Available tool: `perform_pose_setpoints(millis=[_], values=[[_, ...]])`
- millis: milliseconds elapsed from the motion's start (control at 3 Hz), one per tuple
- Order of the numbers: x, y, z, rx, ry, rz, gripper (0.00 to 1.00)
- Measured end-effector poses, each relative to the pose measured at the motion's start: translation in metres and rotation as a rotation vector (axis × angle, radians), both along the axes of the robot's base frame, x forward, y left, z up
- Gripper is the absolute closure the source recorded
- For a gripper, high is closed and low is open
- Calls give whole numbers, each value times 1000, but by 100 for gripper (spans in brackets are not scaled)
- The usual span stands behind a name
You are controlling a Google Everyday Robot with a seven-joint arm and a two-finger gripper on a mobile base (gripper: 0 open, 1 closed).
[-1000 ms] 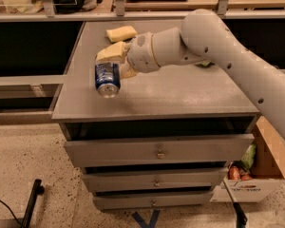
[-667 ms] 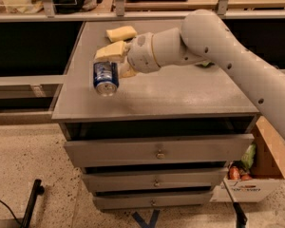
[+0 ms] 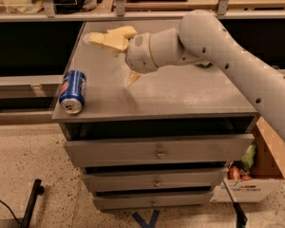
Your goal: Place pepsi can upright
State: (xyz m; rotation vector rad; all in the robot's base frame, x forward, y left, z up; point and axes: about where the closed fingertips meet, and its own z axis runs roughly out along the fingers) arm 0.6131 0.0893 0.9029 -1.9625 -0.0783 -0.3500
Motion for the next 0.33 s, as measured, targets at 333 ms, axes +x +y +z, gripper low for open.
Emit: perform_pose_setpoints(millis=[333], values=[[0,0,0,0,0,0,0]])
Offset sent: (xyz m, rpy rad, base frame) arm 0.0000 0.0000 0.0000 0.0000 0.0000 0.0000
